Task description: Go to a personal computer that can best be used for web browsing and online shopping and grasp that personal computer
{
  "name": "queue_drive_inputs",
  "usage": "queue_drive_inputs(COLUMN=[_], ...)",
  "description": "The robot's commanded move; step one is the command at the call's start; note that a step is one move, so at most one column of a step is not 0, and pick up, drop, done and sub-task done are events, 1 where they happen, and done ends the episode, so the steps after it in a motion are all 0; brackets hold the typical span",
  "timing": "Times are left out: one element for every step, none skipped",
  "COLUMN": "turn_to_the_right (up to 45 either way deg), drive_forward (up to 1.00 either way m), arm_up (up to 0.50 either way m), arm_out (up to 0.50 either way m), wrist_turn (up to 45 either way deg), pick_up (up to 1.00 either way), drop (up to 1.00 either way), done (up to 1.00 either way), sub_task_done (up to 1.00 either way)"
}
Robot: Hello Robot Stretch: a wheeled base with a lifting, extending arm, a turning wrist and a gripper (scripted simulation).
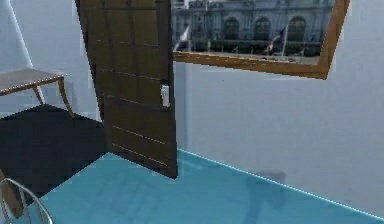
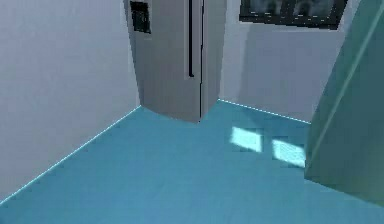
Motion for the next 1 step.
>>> queue_drive_inputs(turn_to_the_right=[-3.0], drive_forward=[0.0], arm_up=[0.0], arm_out=[0.0], wrist_turn=[0.0], pick_up=[0.0], drop=[0.0], done=[0.0], sub_task_done=[0.0])
